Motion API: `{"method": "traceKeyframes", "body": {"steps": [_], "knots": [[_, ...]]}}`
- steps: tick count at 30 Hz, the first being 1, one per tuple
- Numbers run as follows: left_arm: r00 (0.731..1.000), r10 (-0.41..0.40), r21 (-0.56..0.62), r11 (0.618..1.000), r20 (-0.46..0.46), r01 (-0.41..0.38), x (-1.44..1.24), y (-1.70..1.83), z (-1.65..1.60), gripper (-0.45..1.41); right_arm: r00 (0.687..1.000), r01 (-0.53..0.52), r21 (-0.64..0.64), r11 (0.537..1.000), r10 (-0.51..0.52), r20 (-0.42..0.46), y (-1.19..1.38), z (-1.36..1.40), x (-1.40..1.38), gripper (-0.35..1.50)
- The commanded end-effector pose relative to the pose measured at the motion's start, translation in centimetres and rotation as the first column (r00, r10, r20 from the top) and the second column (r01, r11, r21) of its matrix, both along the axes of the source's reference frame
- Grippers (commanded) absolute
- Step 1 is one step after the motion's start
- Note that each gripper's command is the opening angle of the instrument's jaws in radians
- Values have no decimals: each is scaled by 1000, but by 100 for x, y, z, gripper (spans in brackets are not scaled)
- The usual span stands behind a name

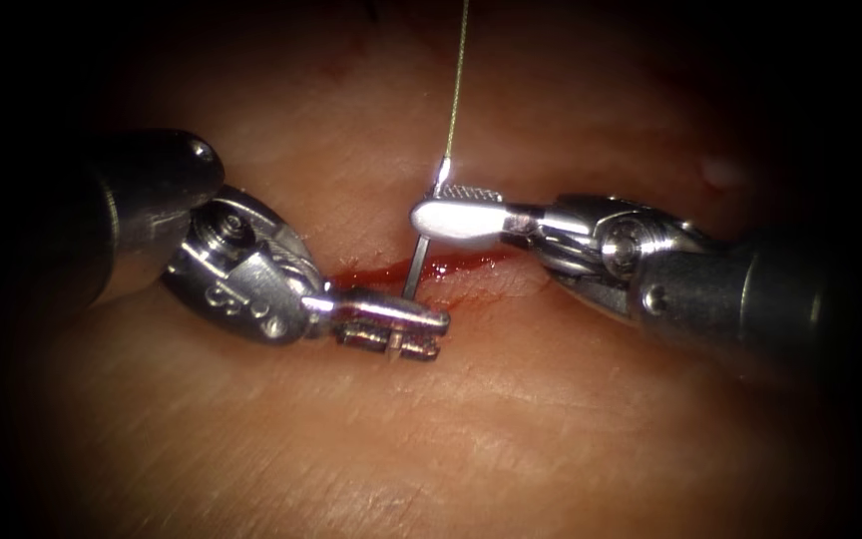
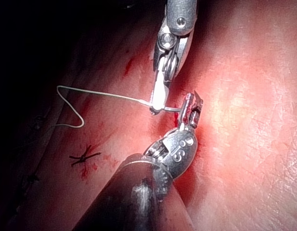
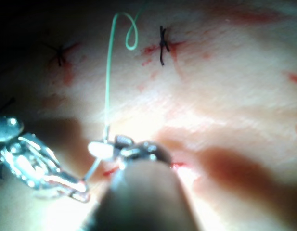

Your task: Wound Closure

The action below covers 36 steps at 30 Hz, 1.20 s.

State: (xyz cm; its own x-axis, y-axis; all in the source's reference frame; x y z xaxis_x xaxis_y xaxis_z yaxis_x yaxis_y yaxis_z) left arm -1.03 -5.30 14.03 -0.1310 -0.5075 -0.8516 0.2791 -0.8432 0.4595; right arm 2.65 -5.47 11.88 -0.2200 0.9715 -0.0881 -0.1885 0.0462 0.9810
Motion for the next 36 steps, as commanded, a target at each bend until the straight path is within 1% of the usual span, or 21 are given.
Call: {"method": "traceKeyframes", "body": {"steps": [1,2,3,8,19,20,21,22,23,24,26,30,33,36], "knots": [[1000,1,-2,1000,1,-1,-3,4,7,-45,1000,1,-4,1000,-1,-1,1,5,8,25],[1000,1,-2,1000,1,-1,-3,5,7,-45,1000,0,-6,1000,0,-4,0,6,8,20],[1000,1,-2,1000,1,-1,-3,5,7,-45,1000,0,-6,1000,0,-4,0,6,8,20],[1000,1,-2,1000,1,-1,-4,5,7,-45,1000,0,1,1000,0,-7,-4,8,10,4],[1000,-1,-4,1000,-1,1,-6,3,9,-45,1000,2,6,1000,-2,-10,-8,7,21,4],[1000,-1,-4,1000,-1,1,-6,3,9,-45,1000,2,7,1000,-2,-10,-9,6,21,9],[1000,-1,-4,1000,-1,1,-6,3,9,-45,1000,2,7,1000,-2,-10,-9,6,21,9],[1000,-1,-4,1000,-1,1,-6,3,9,-45,1000,3,7,1000,-3,-11,-9,6,20,19],[1000,-1,-4,1000,-1,1,-6,3,9,-45,1000,3,14,1000,-2,-13,-8,5,19,34],[1000,-1,-4,1000,-1,1,-6,3,9,-45,1000,3,14,1000,-2,-13,-8,5,19,34],[1000,-1,-4,1000,-1,1,-6,3,9,-45,1000,3,20,1000,-3,-15,-8,4,17,54],[1000,-1,-4,1000,-1,1,-6,3,9,-45,1000,-1,30,1000,2,-23,-8,3,17,77],[1000,-1,-4,1000,-1,1,-6,3,9,-45,1000,1,31,1000,0,-25,-8,2,17,77],[1000,1,-4,1000,0,-1,-6,3,9,-45,1000,0,32,999,0,-24,-6,2,18,72]]}}
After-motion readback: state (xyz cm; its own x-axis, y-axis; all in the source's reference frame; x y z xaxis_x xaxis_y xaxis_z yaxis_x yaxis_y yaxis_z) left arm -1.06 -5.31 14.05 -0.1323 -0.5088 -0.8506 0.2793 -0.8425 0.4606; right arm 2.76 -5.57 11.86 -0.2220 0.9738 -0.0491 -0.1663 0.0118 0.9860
